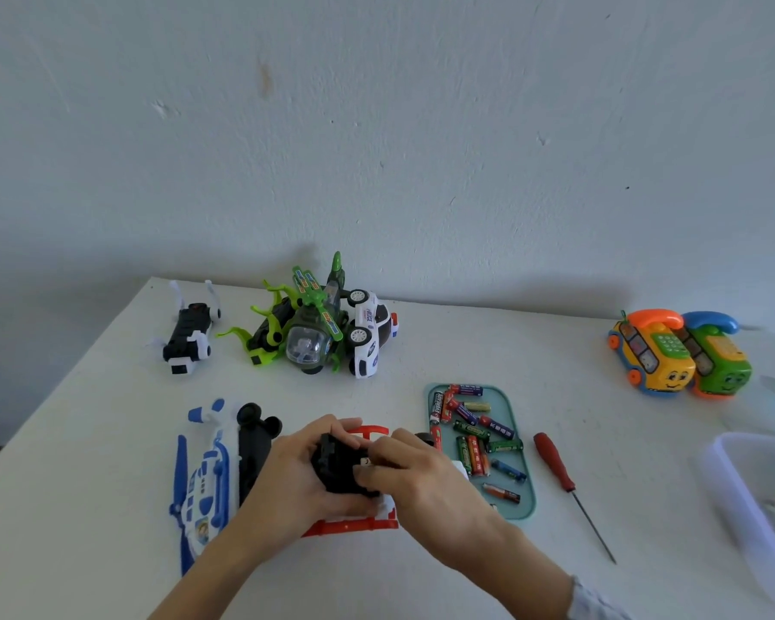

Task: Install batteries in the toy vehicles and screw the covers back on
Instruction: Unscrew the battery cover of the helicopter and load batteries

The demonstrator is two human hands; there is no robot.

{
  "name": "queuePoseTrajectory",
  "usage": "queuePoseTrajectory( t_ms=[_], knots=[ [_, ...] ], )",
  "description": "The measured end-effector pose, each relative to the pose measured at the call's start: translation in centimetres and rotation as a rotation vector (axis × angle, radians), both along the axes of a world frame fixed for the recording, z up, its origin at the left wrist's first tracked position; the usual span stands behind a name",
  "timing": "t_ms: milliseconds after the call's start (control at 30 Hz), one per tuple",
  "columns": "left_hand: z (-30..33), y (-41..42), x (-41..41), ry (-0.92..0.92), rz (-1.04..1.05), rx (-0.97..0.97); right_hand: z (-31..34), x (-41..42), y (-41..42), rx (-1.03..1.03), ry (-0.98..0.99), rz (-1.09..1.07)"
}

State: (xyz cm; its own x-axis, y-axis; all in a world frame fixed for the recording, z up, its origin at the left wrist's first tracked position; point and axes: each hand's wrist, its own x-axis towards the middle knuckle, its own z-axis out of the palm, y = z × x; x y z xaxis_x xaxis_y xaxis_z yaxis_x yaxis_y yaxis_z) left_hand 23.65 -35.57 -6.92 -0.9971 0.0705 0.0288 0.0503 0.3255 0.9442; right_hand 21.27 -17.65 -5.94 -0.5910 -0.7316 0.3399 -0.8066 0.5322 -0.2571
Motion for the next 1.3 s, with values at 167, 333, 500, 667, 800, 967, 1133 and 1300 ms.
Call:
queuePoseTrajectory(
  t_ms=[167,333,500,667,800,967,1133,1300],
  knots=[
    [0.0,-0.1,-0.1,-0.007,-0.006,-0.004,-0.4,0.1,0.7,0.022,0.001,-0.01],
    [-0.3,0.0,0.0,-0.005,0.005,-0.018,-0.8,0.5,0.8,0.052,0.071,-0.055],
    [0.0,0.3,0.3,0.045,0.022,-0.029,-1.0,0.9,1.1,-0.459,-0.398,-0.204],
    [0.4,0.4,1.1,0.082,0.103,0.005,0.5,1.7,3.4,-1.086,-0.635,-0.386],
    [2.3,0.2,2.2,0.108,0.113,0.045,0.6,2.2,4.9,-1.187,-0.655,-0.518],
    [5.6,1.6,2.0,0.161,0.138,0.145,1.0,2.8,5.7,-1.154,-0.864,-0.506],
    [8.0,4.5,0.5,0.191,0.106,0.237,1.6,3.4,6.4,-1.237,-0.929,-0.485],
    [10.3,8.4,-0.9,0.112,0.053,0.343,3.3,3.5,9.0,-1.423,-0.921,-0.376]
  ],
)
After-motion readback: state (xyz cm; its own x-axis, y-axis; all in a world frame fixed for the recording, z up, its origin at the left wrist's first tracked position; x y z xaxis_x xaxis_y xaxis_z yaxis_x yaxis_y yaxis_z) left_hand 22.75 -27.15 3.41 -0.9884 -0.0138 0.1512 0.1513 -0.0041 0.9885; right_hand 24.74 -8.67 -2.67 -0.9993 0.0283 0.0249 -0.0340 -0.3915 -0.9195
